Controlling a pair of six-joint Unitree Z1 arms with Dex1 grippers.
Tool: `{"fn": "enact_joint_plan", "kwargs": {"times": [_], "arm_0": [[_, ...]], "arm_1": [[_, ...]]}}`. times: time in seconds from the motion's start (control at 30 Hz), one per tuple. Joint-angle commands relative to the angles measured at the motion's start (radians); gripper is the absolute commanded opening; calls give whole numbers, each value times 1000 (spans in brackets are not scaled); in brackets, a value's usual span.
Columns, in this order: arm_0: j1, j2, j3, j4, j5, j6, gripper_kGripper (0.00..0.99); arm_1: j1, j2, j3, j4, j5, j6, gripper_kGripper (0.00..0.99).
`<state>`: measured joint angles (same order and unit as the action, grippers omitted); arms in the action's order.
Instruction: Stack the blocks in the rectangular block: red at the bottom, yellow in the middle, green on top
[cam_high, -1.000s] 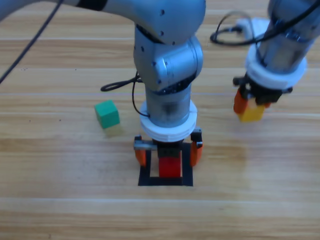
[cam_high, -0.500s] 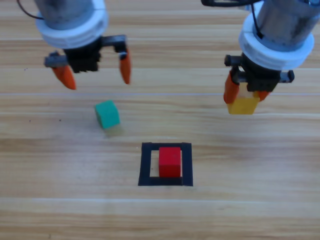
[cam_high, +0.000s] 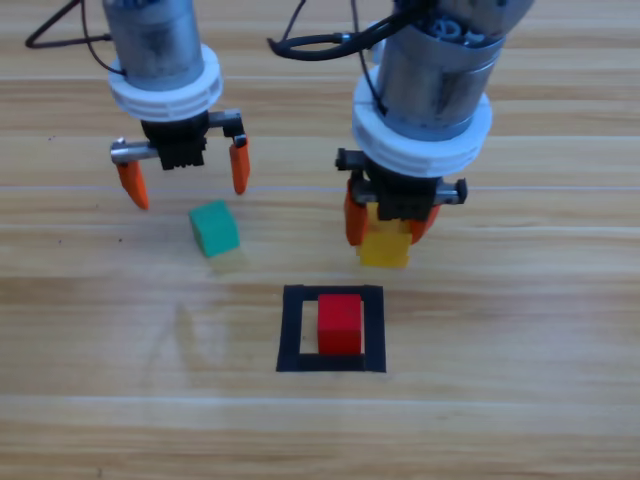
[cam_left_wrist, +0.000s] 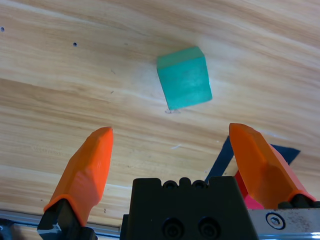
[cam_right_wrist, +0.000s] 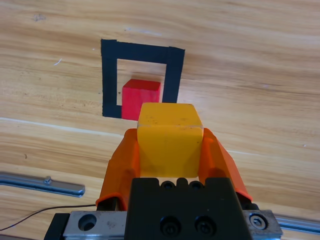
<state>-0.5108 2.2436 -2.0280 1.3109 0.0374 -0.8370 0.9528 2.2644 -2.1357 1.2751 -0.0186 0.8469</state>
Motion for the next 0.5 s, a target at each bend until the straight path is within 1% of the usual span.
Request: {"fn": "enact_joint_plan", "kwargs": {"times": [0.03, 0.3, 0.5], "arm_0": [[6, 80, -8, 11, -10, -37, 990], [6, 109, -60, 11, -24, -114, 990], [6, 143, -92, 11, -48, -160, 990]], "arm_1": [[46, 121, -66, 33, 0, 17, 0], [60, 158, -98, 35, -4, 18, 0], [60, 181, -112, 35, -6, 18, 0]]}}
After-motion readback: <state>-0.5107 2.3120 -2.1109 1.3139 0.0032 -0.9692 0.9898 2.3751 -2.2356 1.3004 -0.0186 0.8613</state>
